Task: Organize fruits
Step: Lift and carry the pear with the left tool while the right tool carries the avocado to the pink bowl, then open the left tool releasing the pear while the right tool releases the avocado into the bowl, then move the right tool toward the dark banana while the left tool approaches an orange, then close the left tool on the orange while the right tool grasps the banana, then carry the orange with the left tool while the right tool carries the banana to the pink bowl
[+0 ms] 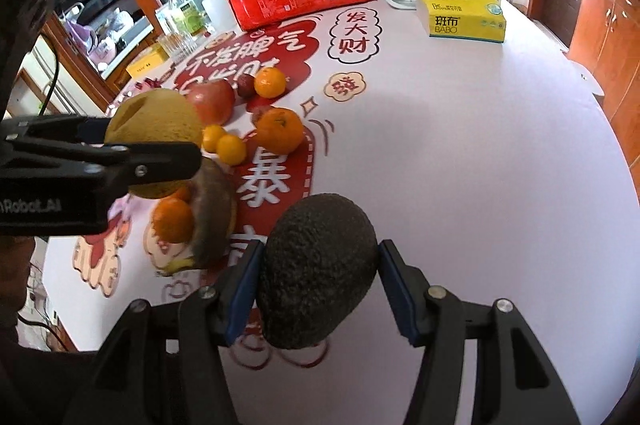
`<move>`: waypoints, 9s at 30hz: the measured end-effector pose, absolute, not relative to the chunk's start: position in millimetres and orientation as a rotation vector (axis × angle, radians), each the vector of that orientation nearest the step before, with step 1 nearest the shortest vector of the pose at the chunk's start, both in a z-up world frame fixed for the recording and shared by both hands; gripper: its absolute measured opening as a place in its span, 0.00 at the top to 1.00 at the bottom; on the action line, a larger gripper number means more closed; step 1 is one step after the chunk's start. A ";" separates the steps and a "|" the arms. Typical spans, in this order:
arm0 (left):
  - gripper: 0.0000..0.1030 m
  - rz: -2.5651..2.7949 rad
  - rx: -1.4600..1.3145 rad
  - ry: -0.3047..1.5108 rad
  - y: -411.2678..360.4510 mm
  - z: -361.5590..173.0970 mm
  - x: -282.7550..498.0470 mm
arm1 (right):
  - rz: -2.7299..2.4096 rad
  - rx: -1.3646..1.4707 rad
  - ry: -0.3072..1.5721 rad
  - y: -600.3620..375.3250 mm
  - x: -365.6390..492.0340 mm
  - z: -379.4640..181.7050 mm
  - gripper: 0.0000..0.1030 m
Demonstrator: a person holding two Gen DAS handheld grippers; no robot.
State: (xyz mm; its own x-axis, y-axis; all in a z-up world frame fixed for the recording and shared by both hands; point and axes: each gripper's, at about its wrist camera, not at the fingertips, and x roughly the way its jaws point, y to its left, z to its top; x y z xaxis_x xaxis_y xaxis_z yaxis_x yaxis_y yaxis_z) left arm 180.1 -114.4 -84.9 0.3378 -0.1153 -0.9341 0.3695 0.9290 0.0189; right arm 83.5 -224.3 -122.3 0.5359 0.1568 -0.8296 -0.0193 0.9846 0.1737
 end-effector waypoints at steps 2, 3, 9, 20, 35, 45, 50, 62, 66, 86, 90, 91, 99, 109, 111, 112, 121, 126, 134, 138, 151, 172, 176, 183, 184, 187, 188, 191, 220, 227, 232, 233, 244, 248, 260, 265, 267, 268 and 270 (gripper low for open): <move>0.28 -0.303 0.243 1.160 -103.1 -74.9 170.1 | 0.105 0.170 0.999 -218.4 77.4 -117.8 0.44; 0.28 -0.300 0.236 1.149 -97.8 -70.4 164.8 | 0.106 0.180 0.997 -215.6 73.8 -115.6 0.44; 0.28 -0.278 0.187 1.098 -54.9 -45.1 143.1 | 0.117 0.224 0.988 -192.8 55.3 -107.0 0.44; 0.28 -0.223 0.167 1.086 36.5 -21.2 118.0 | 0.111 0.234 0.949 -132.4 43.6 -91.5 0.44; 0.28 -0.172 0.210 1.055 154.4 -2.2 122.2 | 0.130 0.262 0.879 -32.5 63.5 -73.4 0.44; 0.28 -0.204 0.236 1.037 204.6 -6.9 153.8 | 0.144 0.255 0.837 28.6 99.5 -65.6 0.44; 0.28 -0.249 0.190 1.058 222.2 -26.3 173.2 | 0.140 0.246 0.850 51.3 120.6 -72.4 0.44; 0.28 -0.349 0.121 1.153 238.3 -91.2 212.3 | 0.102 0.211 0.993 83.2 162.7 -108.3 0.43; 0.28 -0.354 0.126 1.184 235.6 -107.0 223.9 | 0.095 0.172 1.041 89.3 175.7 -119.7 0.43; 0.08 -0.334 0.059 1.159 248.7 -111.2 237.9 | 0.075 0.098 0.968 92.9 187.0 -102.6 0.43; 0.08 -0.319 0.035 1.143 251.8 -101.1 233.9 | 0.057 0.124 0.951 88.7 176.7 -96.1 0.43; 0.08 -0.319 0.030 1.142 252.3 -99.7 231.0 | 0.052 0.133 0.946 87.6 172.9 -94.4 0.43; 0.08 -0.338 0.015 1.130 251.6 -86.8 203.2 | 0.013 0.184 0.925 80.5 136.2 -91.5 0.43; 0.09 -0.408 0.012 1.162 228.5 -81.3 168.5 | -0.044 0.283 0.932 66.9 82.7 -102.3 0.43; 0.09 -0.415 0.021 1.165 222.2 -80.9 160.4 | -0.053 0.304 0.938 63.3 74.0 -106.1 0.43; 0.09 -0.419 0.023 1.166 220.0 -81.1 157.1 | -0.057 0.312 0.944 60.8 69.5 -108.3 0.43; 0.09 -0.426 0.014 1.218 185.9 -85.2 129.1 | -0.052 0.322 0.987 29.9 47.1 -116.9 0.43; 0.09 -0.415 -0.027 1.249 162.5 -90.5 124.4 | -0.037 0.285 1.016 10.5 42.9 -117.7 0.43; 0.09 -0.364 -0.102 1.261 126.2 -94.6 120.9 | -0.001 0.215 1.043 -30.7 43.1 -113.5 0.43; 0.09 -0.327 -0.139 1.267 107.1 -97.6 120.3 | 0.022 0.161 1.047 -50.8 46.0 -111.8 0.43; 0.09 -0.225 -0.249 1.256 48.1 -112.0 124.8 | 0.127 -0.046 0.994 -102.3 56.2 -105.1 0.43; 0.16 -0.031 -0.452 1.393 26.7 -170.0 167.7 | 0.375 -0.281 0.846 -111.3 106.1 -131.5 0.42; 0.19 -0.025 -0.448 1.426 20.6 -180.0 176.0 | 0.395 -0.274 0.876 -112.5 115.9 -145.7 0.42; 0.22 -0.033 -0.446 1.456 10.5 -192.9 186.0 | 0.416 -0.233 0.898 -118.9 127.9 -163.8 0.42; 0.23 -0.034 -0.444 1.455 9.2 -193.5 187.0 | 0.422 -0.229 0.901 -118.9 129.1 -165.4 0.43; 0.25 -0.041 -0.442 1.451 3.1 -196.5 193.2 | 0.431 -0.216 0.910 -120.2 132.2 -171.1 0.45; 0.26 -0.044 -0.444 1.448 1.4 -197.2 194.7 | 0.431 -0.209 0.910 -121.0 133.4 -172.2 0.45; 0.29 -0.042 -0.441 1.443 -3.0 -198.2 199.5 | 0.434 -0.198 0.911 -123.0 137.0 -173.7 0.47; 0.64 -0.070 -0.438 1.416 -5.9 -186.8 203.2 | 0.495 -0.094 1.031 -128.0 147.5 -179.5 0.50; 0.64 -0.062 -0.445 1.376 8.2 -171.4 194.0 | 0.479 -0.147 1.030 -118.6 149.1 -180.4 0.55; 0.64 -0.056 -0.452 1.363 16.8 -165.8 186.3 | 0.459 -0.167 1.031 -116.4 149.5 -180.0 0.56; 0.64 -0.056 -0.452 1.359 18.3 -163.8 184.5 | 0.456 -0.172 1.032 -115.8 149.6 -179.7 0.56; 0.64 -0.071 -0.437 1.275 30.0 -132.0 155.9 | 0.365 -0.148 1.044 -124.1 139.8 -166.3 0.64; 0.64 -0.065 -0.440 1.243 38.8 -120.6 141.2 | 0.333 -0.144 1.017 -127.5 131.7 -155.8 0.65; 0.64 -0.054 -0.415 1.154 71.0 -89.8 110.4 | 0.273 -0.142 0.932 -126.5 102.8 -123.8 0.66; 0.64 -0.072 -0.393 1.135 84.6 -77.7 102.0 | 0.242 -0.126 0.906 -122.3 93.0 -113.5 0.67; 0.64 -0.080 -0.381 1.128 90.2 -72.9 100.3 | 0.227 -0.120 0.899 -120.4 89.3 -110.0 0.68; 0.64 -0.084 -0.376 1.126 93.1 -71.0 99.9 | 0.219 -0.116 0.894 -119.3 87.3 -108.0 0.68; 0.64 -0.093 -0.367 1.119 99.5 -66.0 98.1 | 0.204 -0.106 0.885 -117.5 83.9 -104.8 0.69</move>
State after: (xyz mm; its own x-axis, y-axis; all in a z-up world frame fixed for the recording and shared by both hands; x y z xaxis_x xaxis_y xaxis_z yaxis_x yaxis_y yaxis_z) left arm 98.1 99.5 -66.0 0.4392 -0.2554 -0.8613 -0.1102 0.9362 -0.3338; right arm 83.9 -117.5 -104.8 0.6153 0.1328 -0.7771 -0.2206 0.9753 -0.0081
